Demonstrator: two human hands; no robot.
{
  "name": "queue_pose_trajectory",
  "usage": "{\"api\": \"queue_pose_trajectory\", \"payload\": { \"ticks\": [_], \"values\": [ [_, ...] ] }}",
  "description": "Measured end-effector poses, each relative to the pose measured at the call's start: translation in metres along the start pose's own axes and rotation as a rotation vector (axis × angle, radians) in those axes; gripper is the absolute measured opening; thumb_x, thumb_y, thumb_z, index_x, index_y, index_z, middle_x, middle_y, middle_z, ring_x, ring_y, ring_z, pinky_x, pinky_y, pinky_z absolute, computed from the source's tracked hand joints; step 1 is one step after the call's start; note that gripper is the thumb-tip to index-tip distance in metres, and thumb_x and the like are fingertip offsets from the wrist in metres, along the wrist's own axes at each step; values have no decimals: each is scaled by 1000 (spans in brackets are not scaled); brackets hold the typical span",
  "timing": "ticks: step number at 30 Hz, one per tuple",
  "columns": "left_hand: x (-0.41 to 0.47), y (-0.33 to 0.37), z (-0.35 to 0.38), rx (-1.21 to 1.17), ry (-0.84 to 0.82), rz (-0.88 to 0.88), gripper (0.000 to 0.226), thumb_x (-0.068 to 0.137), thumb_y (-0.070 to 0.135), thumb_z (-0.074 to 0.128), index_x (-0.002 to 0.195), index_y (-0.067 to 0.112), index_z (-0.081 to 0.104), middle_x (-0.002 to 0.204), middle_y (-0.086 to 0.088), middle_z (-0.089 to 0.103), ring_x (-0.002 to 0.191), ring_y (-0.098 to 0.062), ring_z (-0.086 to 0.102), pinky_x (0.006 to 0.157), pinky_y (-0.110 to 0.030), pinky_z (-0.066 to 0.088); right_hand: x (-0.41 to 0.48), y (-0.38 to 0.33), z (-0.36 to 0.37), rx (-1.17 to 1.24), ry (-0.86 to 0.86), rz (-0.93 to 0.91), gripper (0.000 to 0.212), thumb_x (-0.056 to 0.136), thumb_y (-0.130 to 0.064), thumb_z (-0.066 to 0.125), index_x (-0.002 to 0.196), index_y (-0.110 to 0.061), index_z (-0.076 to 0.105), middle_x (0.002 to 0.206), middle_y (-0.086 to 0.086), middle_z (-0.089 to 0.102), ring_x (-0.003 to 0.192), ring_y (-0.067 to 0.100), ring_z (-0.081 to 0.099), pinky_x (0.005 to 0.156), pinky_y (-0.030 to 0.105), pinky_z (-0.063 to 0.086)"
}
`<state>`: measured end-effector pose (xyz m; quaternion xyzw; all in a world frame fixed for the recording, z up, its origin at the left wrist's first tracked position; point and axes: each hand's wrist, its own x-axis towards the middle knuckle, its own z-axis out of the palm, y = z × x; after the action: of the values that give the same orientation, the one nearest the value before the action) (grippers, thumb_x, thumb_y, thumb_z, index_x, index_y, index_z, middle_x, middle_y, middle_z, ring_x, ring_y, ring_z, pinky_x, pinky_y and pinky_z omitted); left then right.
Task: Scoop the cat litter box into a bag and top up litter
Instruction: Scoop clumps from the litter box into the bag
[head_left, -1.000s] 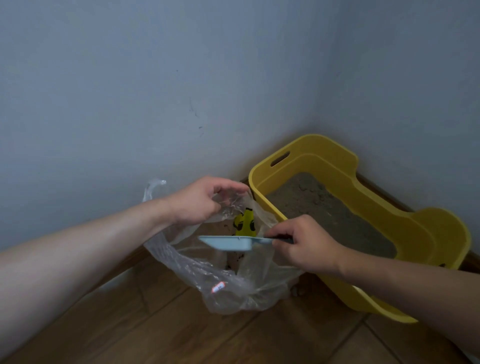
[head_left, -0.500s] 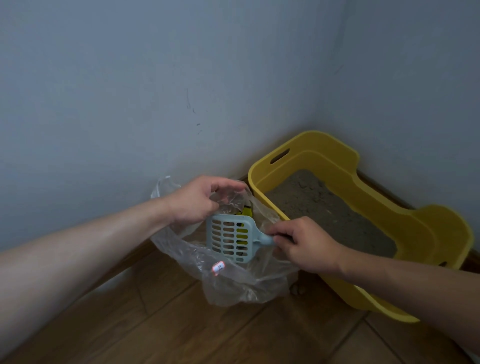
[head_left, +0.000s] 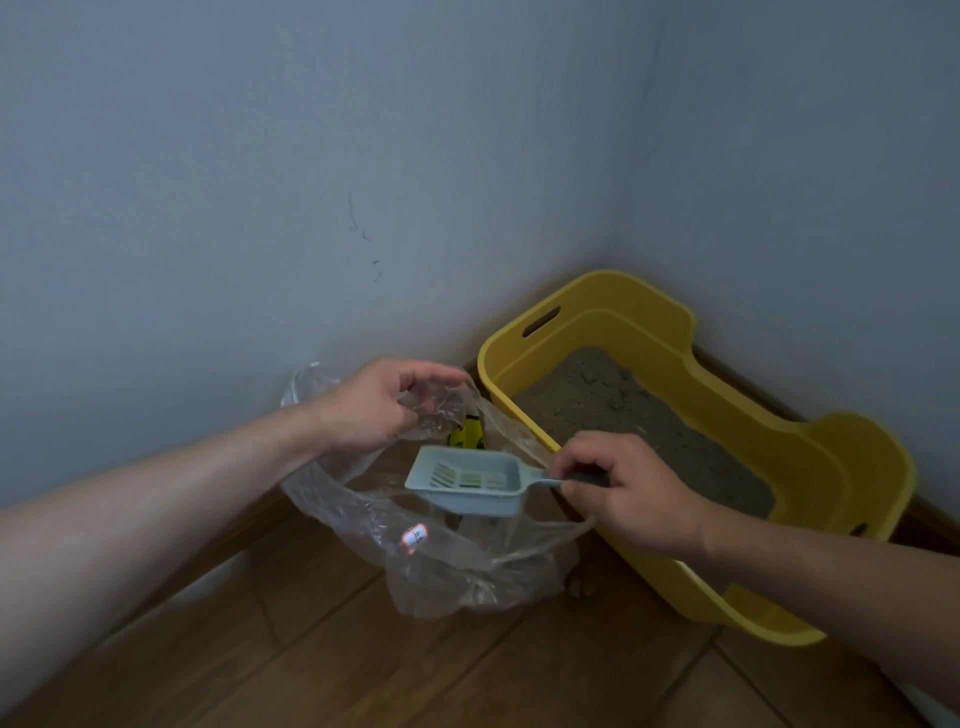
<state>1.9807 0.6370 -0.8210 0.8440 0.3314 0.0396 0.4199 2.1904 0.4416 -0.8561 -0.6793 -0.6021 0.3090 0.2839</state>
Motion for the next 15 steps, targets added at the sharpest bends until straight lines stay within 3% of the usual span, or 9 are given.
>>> {"api": "queue_pose_trajectory", "payload": {
  "ticks": [5, 8, 12, 15],
  "values": [
    [12, -4, 5, -35, 34, -7, 66, 81, -18, 58, 116, 38, 61, 95, 3, 63, 78, 2, 61, 69, -11, 45, -15, 9, -15, -66, 143, 0, 18, 84, -11, 69, 84, -27, 62, 86, -12, 59, 81, 6, 55, 68, 31, 48],
    [22, -1, 12, -59, 31, -13, 64, 80, -20, 59, 118, 31, 63, 89, 8, 62, 65, 7, 60, 64, -8, 44, -22, 15, -21, -69, 215, 92, 20, 89, -17, 67, 101, -30, 59, 95, -16, 58, 88, 0, 55, 74, 22, 48],
    [35, 4, 24, -101, 14, -19, 69, 77, -21, 60, 111, 38, 63, 78, 28, 67, 72, 8, 61, 68, -11, 46, -22, 24, -29, -200, 263, 171, 28, 92, -21, 64, 119, -28, 60, 103, -16, 55, 92, -1, 52, 80, 17, 43],
    [44, 14, 35, -143, -14, -11, 66, 76, -23, 59, 114, 31, 63, 80, 17, 67, 77, 0, 62, 73, -18, 50, -21, 39, -33, -256, 303, 284, 32, 92, -21, 63, 124, -25, 60, 105, -13, 54, 90, 2, 52, 82, 20, 45]
  ]
}}
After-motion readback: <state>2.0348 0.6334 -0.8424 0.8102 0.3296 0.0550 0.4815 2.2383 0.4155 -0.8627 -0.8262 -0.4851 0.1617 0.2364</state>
